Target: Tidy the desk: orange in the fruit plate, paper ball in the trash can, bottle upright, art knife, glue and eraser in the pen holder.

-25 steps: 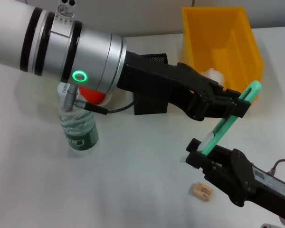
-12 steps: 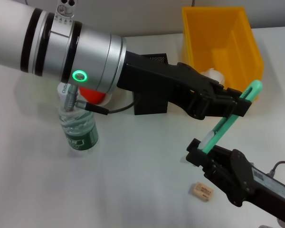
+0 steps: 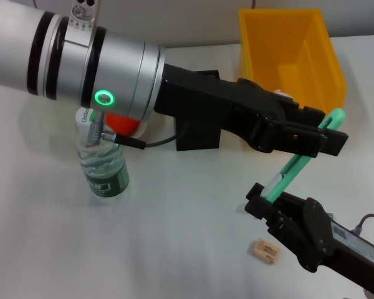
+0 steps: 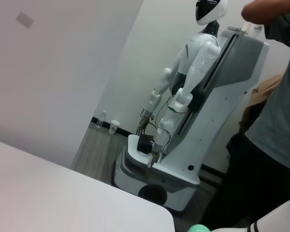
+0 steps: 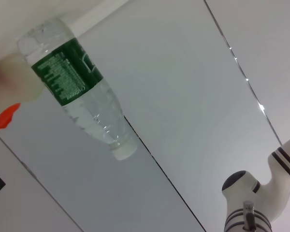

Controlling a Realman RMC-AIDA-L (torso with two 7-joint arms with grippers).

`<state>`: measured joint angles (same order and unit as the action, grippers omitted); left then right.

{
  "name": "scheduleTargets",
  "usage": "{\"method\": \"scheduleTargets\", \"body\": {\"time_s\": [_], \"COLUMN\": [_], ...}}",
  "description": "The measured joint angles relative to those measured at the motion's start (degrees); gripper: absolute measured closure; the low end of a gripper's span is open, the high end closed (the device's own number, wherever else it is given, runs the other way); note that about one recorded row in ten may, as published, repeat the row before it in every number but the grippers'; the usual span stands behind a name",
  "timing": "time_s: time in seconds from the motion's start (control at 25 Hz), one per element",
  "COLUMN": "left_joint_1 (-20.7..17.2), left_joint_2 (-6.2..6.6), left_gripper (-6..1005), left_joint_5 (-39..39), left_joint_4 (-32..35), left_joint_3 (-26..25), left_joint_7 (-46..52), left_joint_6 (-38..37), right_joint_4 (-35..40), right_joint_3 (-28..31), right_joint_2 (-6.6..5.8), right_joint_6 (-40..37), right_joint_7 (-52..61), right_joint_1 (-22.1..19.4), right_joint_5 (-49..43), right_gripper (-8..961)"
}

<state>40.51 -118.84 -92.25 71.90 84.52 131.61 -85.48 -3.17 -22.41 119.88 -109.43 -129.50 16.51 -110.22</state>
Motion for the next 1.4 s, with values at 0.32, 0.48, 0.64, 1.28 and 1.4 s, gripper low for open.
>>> {"method": "scheduleTargets", "body": {"time_s": [0.32,0.48,0.64,1.28,1.4], "left_joint_1": [-3.13,-8.99,-13.91,-30.48,-30.34], "left_joint_2": [0.19,0.2,0.11,0.12,0.18], "left_gripper": [380,214,197,198,198], "left_joint_5": [0.09,3.07,8.14,24.56,26.06], "left_joint_4": [4.44,8.02,8.67,-0.2,-3.51], "left_joint_3": [-2.73,-4.82,-5.0,4.66,4.51], "left_joint_7": [-7.63,-17.23,-27.41,-68.03,-69.87], "left_joint_6": [0.02,0.38,0.87,5.82,5.42], "right_joint_4": [-1.67,-3.98,-7.67,-33.47,-35.39], "right_joint_3": [4.63,13.86,21.62,47.04,47.1], "right_joint_2": [-0.34,-0.37,-0.43,-2.06,-2.55], "right_joint_6": [-1.93,-3.08,-3.91,3.99,6.4], "right_joint_7": [3.65,13.84,23.0,76.85,82.58], "right_joint_1": [-1.62,-2.82,-2.51,3.1,3.45], "right_joint_5": [0.11,0.11,0.11,-0.45,-0.5], "right_gripper": [772,772,772,742,736]}}
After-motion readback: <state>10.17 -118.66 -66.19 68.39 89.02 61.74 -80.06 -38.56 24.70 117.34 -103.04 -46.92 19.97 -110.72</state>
